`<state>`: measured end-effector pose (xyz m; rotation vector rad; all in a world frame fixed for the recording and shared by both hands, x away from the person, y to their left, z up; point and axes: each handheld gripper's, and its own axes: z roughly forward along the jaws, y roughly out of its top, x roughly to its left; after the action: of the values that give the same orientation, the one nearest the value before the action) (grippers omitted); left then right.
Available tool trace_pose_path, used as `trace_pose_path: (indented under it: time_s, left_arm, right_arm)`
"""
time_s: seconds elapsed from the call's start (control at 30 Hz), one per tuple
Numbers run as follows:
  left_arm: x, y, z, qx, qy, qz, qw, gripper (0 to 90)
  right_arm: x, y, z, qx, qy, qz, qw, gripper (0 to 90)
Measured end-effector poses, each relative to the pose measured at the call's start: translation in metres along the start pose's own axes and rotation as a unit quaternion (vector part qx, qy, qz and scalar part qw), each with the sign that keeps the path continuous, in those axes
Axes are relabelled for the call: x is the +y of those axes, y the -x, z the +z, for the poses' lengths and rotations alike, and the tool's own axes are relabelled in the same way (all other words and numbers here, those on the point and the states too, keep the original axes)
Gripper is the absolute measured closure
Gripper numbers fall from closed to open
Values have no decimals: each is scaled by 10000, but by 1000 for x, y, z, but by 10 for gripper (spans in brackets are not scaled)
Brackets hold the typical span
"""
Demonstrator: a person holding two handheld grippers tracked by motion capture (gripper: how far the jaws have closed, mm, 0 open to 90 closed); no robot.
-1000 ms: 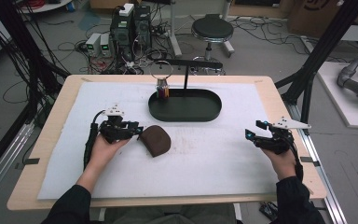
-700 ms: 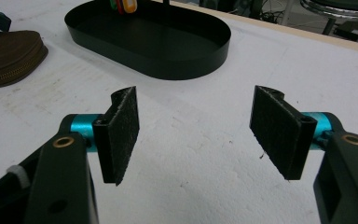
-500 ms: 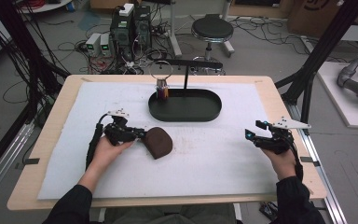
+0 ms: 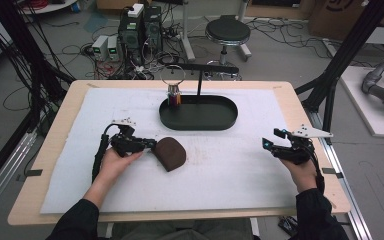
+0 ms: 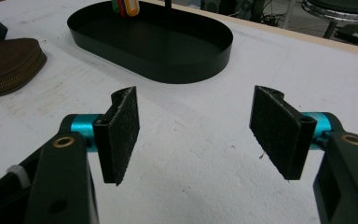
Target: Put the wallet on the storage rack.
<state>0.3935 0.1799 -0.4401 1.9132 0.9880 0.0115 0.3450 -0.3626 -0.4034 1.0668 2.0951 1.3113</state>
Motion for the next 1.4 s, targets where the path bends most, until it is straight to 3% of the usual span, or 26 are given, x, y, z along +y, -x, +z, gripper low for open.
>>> trace_pose_path:
  time_s: [0.13,0.3,0.33,0.43,0.57,0.77,0.93,1.1,1.17,1.4]
  left_arm:
    - [-1,-3,1,-129,-4,-171,9998,653]
    - [-2,-3,1,-367,-3,-298,9989,741]
    - [-2,-2,1,-377,5,-276,9989,802]
    - [-1,-1,0,-341,-16,-221,9992,822]
    - [0,4,-2,-401,57,-69,9992,839]
    - [7,22,-9,-537,336,463,9969,858]
    - [15,42,-14,-593,559,1011,9915,867]
    - [20,63,-17,-673,685,1560,9831,871]
    - [23,71,-18,-713,685,1817,9784,872]
    - [25,87,-17,-950,719,2288,9662,875]
  right_arm:
    - [0,-1,0,12,10,6,10000,339]
    - [1,0,1,17,21,-21,10000,339]
    - [1,0,1,23,22,-6,10000,339]
    - [1,-1,1,17,28,-13,10000,339]
    - [1,0,0,-3,51,-1,10000,340]
    - [2,0,-1,8,102,-10,9999,342]
    - [4,-4,0,67,155,-40,9998,344]
    - [8,-10,3,195,186,-106,9996,344]
    - [9,-12,4,284,205,-127,9993,344]
    - [14,-24,10,737,252,-237,9967,336]
